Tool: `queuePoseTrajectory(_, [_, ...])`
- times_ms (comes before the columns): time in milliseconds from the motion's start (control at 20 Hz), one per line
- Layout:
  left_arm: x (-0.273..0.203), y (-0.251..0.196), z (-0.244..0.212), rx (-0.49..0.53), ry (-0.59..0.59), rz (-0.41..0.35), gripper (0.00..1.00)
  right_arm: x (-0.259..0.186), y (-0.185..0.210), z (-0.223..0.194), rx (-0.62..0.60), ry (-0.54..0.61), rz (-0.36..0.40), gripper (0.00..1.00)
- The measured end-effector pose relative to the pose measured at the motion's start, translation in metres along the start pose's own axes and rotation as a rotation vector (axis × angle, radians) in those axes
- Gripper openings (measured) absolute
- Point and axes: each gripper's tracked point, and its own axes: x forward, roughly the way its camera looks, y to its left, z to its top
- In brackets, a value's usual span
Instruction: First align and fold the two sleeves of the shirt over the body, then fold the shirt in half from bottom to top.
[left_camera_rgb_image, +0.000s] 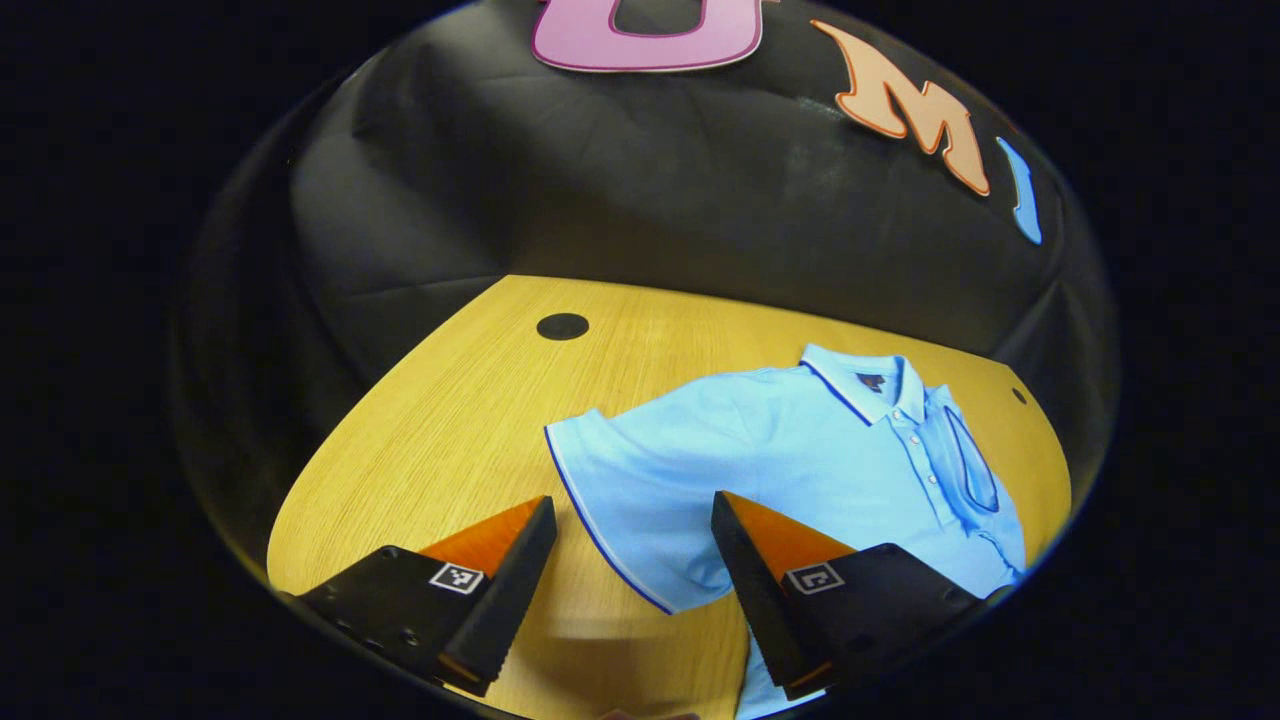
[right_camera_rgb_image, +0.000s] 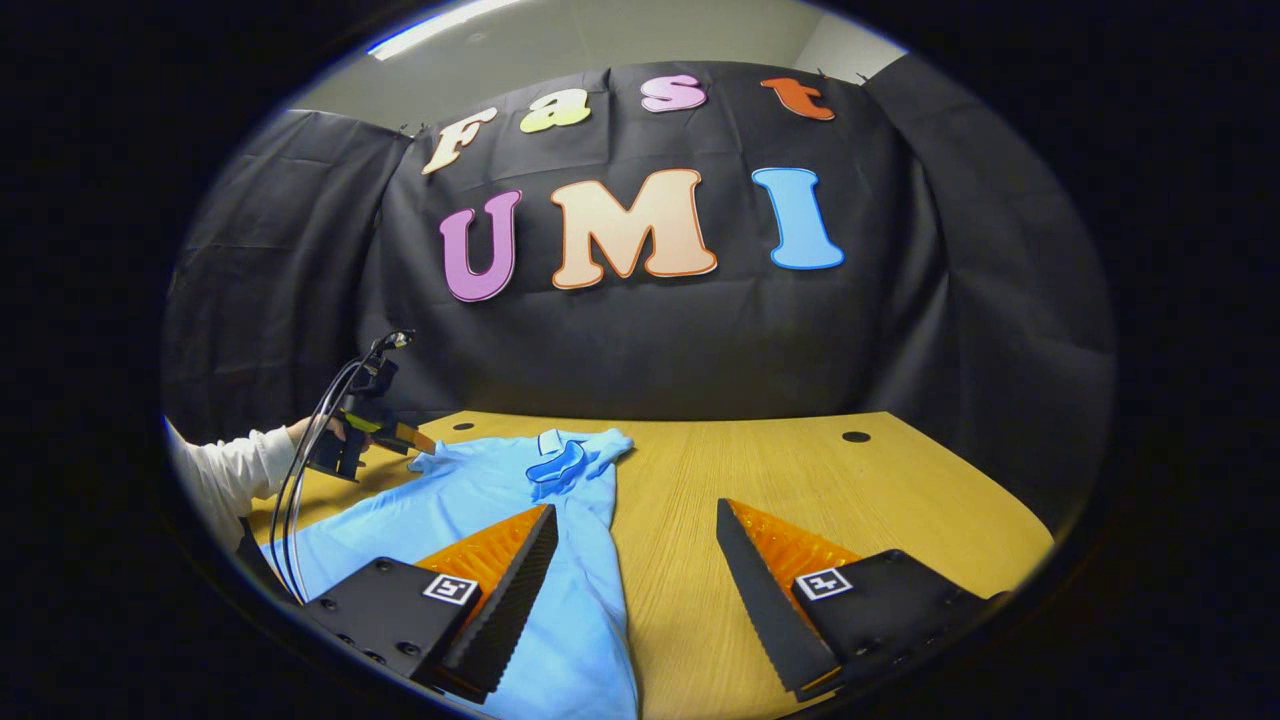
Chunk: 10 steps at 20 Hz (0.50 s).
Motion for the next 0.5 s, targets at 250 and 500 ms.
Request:
queuePoseTrajectory(250, [0.004,0.005,-0.004,0.0,0.009,0.021,0.89,-0.004,-0.016,-0.005,0.001,0.007,-0.041,0.99])
queuePoseTrajectory(500, [0.002,0.014,-0.007,0.034,0.044,0.059,0.74,-0.007,-0.015,-0.003,0.048,0.003,-0.02,1.0])
